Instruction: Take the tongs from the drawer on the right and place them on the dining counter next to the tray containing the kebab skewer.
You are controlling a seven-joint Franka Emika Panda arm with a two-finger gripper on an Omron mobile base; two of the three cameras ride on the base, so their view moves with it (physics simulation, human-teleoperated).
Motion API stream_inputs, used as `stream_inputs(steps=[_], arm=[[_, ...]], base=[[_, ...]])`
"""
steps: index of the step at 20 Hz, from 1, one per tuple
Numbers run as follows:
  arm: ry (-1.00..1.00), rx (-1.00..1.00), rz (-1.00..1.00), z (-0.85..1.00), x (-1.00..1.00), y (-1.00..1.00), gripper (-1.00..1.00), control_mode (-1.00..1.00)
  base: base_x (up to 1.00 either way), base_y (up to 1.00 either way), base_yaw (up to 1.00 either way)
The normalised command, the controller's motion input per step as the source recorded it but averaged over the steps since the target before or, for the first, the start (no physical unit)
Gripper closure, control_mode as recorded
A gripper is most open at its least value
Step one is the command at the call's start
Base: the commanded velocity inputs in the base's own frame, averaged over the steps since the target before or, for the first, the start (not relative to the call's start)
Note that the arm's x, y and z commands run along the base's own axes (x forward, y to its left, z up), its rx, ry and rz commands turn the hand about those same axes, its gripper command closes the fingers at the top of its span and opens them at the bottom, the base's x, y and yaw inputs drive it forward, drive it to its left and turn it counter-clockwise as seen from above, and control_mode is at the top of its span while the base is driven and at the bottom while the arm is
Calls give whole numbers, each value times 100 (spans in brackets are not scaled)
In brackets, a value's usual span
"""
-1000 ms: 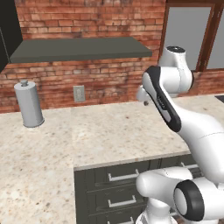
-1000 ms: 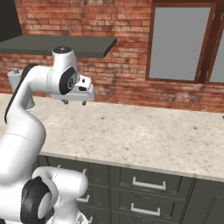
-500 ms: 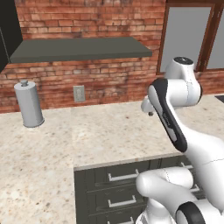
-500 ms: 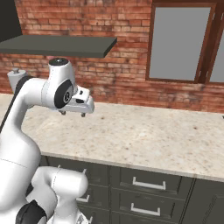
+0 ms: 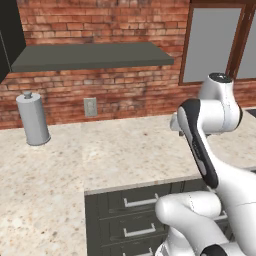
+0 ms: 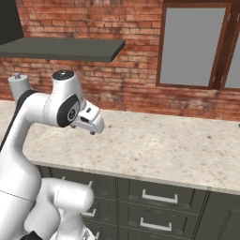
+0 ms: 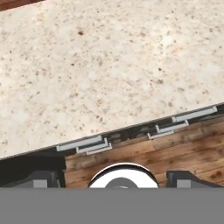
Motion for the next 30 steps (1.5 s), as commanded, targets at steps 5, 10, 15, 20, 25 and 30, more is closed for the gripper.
stream_inputs(steps=[5, 10, 15, 20, 25, 30], arm=[[0, 7, -26, -19, -10, -44, -100, -100], [1, 9, -21, -19, -10, -48, -100, -100], [2, 2, -7, -22, -1, -18, -100, -100], [0, 2, -5, -22, -1, -24, -100, -100], [0, 5, -12, -9, -5, -26, -100, -100], [0, 8, -21, -8, 0, -32, -100, -100]], base=[[0, 0, 0], [0, 0, 0], [0, 0, 0], [0, 0, 0], [0, 0, 0], [0, 0, 0]])
